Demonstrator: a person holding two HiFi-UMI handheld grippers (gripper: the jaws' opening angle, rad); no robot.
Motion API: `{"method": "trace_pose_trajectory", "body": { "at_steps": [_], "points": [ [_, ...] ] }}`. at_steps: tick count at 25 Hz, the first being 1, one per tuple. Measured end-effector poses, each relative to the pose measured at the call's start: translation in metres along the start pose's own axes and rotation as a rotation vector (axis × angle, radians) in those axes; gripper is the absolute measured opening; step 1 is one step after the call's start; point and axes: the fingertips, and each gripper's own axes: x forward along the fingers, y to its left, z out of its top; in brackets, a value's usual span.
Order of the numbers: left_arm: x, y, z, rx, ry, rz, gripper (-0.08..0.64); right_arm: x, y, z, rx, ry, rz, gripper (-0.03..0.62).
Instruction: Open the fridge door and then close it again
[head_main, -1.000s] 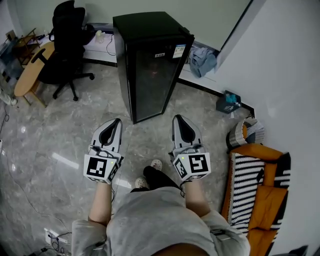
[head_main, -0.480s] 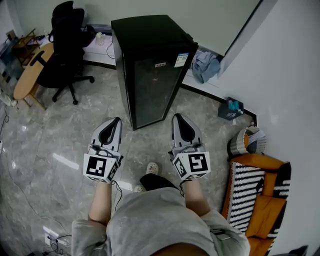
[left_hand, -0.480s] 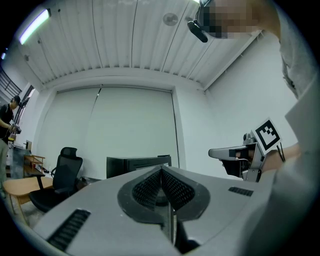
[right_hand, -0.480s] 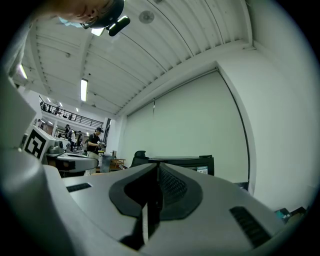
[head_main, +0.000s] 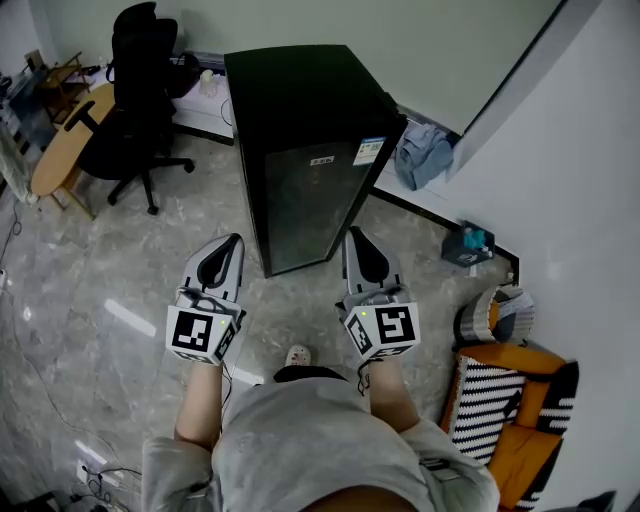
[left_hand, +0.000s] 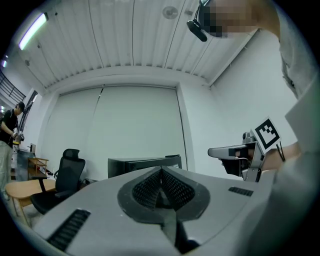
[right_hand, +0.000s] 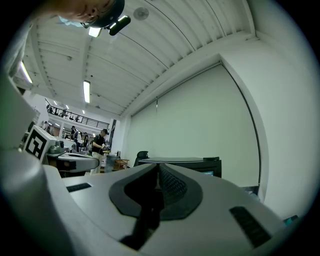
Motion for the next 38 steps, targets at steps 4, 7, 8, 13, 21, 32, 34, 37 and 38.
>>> {"method": "trace_pose_trajectory", "body": {
  "at_steps": [4, 7, 8, 13, 21, 32, 34, 37, 38],
  "points": [
    [0.017, 0.003, -0.003, -0.001, 0.001, 0.028, 0.015, 0.018, -0.012, -0.008, 0.002, 0.013, 0.035, 0.026],
    [0.028, 0.009, -0.010, -0.007, 0.019, 0.039, 0.015, 0.032, -0.018, -0.016, 0.005, 0.032, 0.045, 0.026],
    [0.031, 0.011, -0.012, -0.010, 0.031, 0.040, 0.015, 0.036, -0.019, -0.019, 0.007, 0.039, 0.047, 0.026],
    [0.052, 0.022, -0.026, -0.035, 0.074, 0.025, 0.015, 0.059, -0.026, -0.034, 0.012, 0.082, 0.041, 0.026],
    [0.073, 0.038, -0.067, -0.043, 0.175, -0.022, 0.015, 0.084, -0.032, -0.072, 0.037, 0.179, 0.006, 0.026],
    [0.077, 0.055, -0.129, -0.113, 0.296, -0.053, 0.017, 0.091, -0.026, -0.130, 0.076, 0.299, -0.032, 0.026],
    [0.077, 0.056, -0.141, -0.121, 0.318, -0.058, 0.017, 0.090, -0.025, -0.138, 0.080, 0.313, -0.038, 0.026],
    [0.080, 0.059, -0.156, -0.124, 0.348, -0.071, 0.017, 0.089, -0.025, -0.145, 0.085, 0.327, -0.047, 0.026],
    [0.082, 0.060, -0.160, -0.125, 0.355, -0.076, 0.017, 0.089, -0.026, -0.147, 0.087, 0.330, -0.051, 0.026]
  ]
}}
